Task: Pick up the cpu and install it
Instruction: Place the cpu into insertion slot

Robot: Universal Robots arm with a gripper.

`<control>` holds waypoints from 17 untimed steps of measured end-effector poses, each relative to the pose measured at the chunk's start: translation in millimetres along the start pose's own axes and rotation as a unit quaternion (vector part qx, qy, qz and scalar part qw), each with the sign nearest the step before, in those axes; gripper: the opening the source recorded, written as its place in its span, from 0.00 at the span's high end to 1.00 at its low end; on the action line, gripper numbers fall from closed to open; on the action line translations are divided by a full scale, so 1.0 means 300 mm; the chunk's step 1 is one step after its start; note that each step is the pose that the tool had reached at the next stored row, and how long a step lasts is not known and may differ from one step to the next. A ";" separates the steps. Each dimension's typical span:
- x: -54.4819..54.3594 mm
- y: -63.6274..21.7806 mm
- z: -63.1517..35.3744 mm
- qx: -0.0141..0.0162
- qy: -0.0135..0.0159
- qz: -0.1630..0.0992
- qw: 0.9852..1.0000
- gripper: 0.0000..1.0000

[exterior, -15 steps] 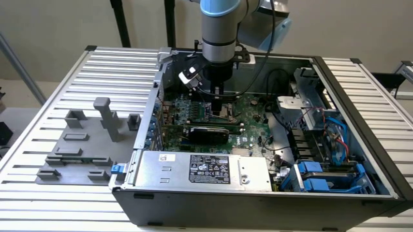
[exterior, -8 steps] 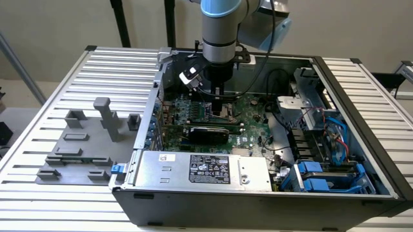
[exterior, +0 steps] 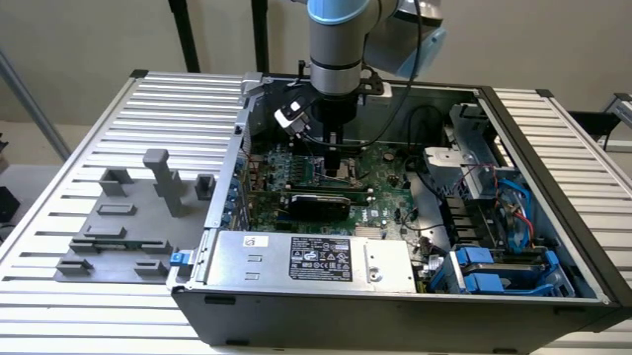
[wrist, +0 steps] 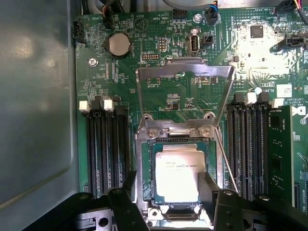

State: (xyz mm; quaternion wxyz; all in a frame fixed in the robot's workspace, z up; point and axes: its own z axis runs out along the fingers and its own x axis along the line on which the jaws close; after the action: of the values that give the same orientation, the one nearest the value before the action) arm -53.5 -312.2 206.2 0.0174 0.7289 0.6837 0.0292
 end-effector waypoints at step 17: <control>-0.033 0.005 -0.046 0.006 -0.001 0.004 1.000 0.76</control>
State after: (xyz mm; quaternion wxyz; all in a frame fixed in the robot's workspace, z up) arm -53.4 -322.4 219.9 0.0132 0.7318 0.6809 0.0246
